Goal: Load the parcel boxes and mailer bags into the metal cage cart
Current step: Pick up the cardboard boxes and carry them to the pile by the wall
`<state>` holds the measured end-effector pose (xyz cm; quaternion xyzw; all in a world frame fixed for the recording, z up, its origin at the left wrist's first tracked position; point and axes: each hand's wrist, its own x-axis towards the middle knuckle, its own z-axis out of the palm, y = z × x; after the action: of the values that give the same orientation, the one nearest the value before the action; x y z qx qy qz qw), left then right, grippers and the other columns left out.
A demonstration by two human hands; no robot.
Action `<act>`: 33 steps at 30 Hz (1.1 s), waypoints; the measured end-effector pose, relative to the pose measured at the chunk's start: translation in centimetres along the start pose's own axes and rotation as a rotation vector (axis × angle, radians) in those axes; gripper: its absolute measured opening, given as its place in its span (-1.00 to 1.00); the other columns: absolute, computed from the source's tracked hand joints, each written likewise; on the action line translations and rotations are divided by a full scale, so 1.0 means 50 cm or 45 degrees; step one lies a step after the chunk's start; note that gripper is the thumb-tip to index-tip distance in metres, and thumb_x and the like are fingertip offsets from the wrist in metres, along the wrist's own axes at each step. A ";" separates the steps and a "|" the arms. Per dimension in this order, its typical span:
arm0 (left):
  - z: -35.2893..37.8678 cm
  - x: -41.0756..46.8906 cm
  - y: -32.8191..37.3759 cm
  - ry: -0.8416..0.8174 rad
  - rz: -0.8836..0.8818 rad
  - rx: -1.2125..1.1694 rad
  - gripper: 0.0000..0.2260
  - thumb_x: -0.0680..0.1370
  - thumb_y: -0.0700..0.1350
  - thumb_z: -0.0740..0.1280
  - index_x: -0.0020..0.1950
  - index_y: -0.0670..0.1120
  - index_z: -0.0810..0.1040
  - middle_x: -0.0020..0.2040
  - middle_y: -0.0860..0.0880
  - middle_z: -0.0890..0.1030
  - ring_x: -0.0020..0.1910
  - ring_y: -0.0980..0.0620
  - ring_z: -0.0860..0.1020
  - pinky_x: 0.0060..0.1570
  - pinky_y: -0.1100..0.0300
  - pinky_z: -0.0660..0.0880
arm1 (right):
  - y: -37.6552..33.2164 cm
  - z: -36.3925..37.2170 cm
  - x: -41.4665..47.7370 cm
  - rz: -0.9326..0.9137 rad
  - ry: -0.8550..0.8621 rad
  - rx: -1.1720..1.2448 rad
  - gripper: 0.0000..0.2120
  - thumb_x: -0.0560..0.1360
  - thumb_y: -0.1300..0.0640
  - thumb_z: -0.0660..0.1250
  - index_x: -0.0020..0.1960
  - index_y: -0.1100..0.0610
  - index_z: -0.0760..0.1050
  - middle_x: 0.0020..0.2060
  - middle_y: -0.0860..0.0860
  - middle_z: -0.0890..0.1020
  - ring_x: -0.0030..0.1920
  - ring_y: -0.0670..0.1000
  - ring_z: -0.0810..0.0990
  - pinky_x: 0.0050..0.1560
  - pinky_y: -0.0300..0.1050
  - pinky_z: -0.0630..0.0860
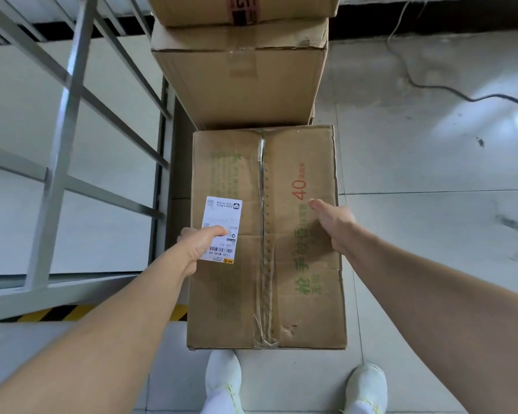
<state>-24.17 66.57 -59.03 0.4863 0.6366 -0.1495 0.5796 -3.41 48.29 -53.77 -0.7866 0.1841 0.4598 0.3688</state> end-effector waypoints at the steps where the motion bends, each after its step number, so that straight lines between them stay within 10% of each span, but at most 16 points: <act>1: 0.007 -0.005 0.002 -0.032 0.007 -0.013 -0.10 -0.01 0.19 0.48 0.29 -0.10 0.46 0.04 -0.07 0.67 0.00 -0.02 0.65 0.21 0.04 0.46 | 0.002 -0.001 0.004 0.007 -0.007 -0.006 -0.59 0.41 -0.12 0.37 0.08 0.17 0.53 -0.05 0.10 0.66 -0.03 0.12 0.64 0.12 0.04 0.56; 5: 0.020 -0.056 0.031 -0.144 0.053 -0.002 -0.36 0.27 0.05 0.49 0.29 -0.16 0.49 -0.05 -0.08 0.71 0.01 -0.03 0.66 0.27 0.02 0.43 | 0.005 -0.015 -0.002 -0.025 -0.065 -0.052 -0.55 0.44 -0.11 0.35 0.16 0.21 0.54 0.03 0.10 0.64 0.04 0.15 0.61 0.18 0.01 0.52; 10: 0.035 -0.167 0.107 -0.105 0.118 0.063 -0.81 0.55 -0.16 0.33 0.13 -0.19 0.47 -0.05 -0.14 0.65 -0.14 -0.02 0.62 -0.29 0.19 0.48 | -0.028 -0.052 -0.095 -0.091 -0.164 -0.099 -0.63 0.54 -0.02 0.30 0.20 0.23 0.53 -0.13 0.06 0.62 -0.17 0.07 0.59 -0.27 -0.21 0.47; 14: 0.046 -0.318 0.190 -0.108 0.214 0.195 -0.55 0.50 -0.03 0.37 0.32 -0.18 0.41 0.24 -0.22 0.55 0.10 -0.12 0.56 0.00 0.08 0.50 | -0.086 -0.123 -0.239 -0.143 -0.203 -0.126 -0.67 0.56 -0.06 0.25 0.15 0.18 0.52 -0.27 -0.02 0.53 -0.36 -0.04 0.45 -0.42 -0.24 0.33; 18: 0.077 -0.530 0.290 -0.170 0.357 0.317 -0.39 0.52 0.01 0.36 0.51 -0.14 0.25 0.45 -0.12 0.35 0.41 -0.12 0.34 0.39 0.01 0.26 | -0.142 -0.239 -0.410 -0.228 -0.167 -0.102 -0.70 0.57 -0.06 0.25 0.12 0.16 0.45 -0.24 0.01 0.44 -0.24 0.01 0.42 -0.10 -0.17 0.37; 25: 0.209 -0.929 0.470 -0.265 0.724 0.579 -0.63 0.53 -0.03 0.35 0.24 -0.24 0.52 0.24 -0.15 0.53 0.24 -0.13 0.48 0.21 0.10 0.37 | -0.183 -0.526 -0.693 -0.268 0.028 0.131 -0.70 0.54 0.00 0.32 0.14 0.20 0.47 -0.08 0.06 0.45 -0.05 0.07 0.38 -0.01 -0.11 0.31; 33: 0.440 -1.309 0.565 -0.663 1.136 0.903 -0.86 0.54 -0.08 0.35 0.06 -0.09 0.55 -0.06 -0.01 0.53 -0.12 0.06 0.44 -0.22 0.27 0.35 | -0.064 -0.830 -0.942 -0.257 0.403 0.587 -0.80 0.54 0.03 0.33 -0.09 0.17 0.46 -0.35 -0.01 0.35 -0.39 -0.05 0.27 -0.40 -0.19 0.22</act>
<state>1.79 34.40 3.10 0.8157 0.1218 -0.2090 0.5255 -1.00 16.96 0.66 -0.7583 0.2599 0.2385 0.5482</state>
